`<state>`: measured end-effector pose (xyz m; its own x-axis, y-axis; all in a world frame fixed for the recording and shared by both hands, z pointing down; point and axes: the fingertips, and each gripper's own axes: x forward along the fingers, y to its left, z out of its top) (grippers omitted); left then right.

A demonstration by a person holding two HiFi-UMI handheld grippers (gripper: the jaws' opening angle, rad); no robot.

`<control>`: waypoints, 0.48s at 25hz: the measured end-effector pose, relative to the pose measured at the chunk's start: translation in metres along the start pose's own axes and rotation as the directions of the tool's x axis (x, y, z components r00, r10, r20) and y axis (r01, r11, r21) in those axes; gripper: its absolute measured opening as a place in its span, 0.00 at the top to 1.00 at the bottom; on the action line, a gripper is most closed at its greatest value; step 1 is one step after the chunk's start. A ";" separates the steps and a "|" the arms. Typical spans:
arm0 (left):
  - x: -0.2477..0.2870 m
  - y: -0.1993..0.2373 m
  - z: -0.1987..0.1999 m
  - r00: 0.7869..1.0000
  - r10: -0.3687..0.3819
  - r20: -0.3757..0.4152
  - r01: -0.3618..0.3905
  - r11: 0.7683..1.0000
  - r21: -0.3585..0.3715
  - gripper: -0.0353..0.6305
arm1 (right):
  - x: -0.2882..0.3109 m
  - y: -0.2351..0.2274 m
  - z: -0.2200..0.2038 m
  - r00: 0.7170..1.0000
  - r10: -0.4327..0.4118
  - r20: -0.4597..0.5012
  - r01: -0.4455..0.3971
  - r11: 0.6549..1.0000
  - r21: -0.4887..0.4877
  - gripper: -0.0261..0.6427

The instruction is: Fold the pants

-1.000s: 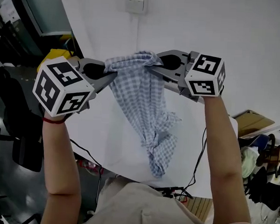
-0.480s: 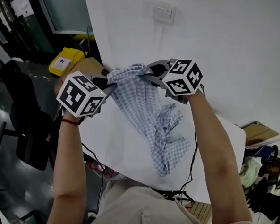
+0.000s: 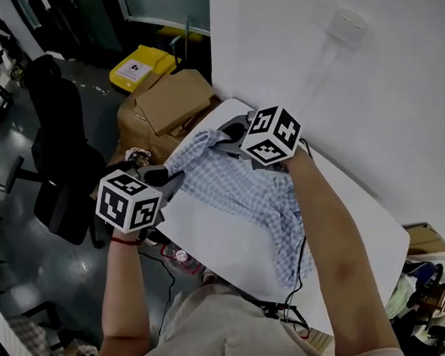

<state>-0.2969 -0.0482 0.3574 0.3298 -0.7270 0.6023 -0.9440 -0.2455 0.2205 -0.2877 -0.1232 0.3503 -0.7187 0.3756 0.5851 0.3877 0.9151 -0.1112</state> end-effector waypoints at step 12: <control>-0.097 0.122 -0.019 0.967 0.254 0.023 -0.250 0.962 -0.114 0.90 | 0.133 -0.014 0.100 0.996 0.069 0.057 -0.059 0.983 -0.173 0.91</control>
<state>-0.4438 0.0049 0.3408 0.0786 -0.7803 0.6205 -0.9887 0.0188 0.1488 -0.4465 -0.0712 0.3489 -0.7219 0.4460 0.5292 0.5233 0.8521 -0.0043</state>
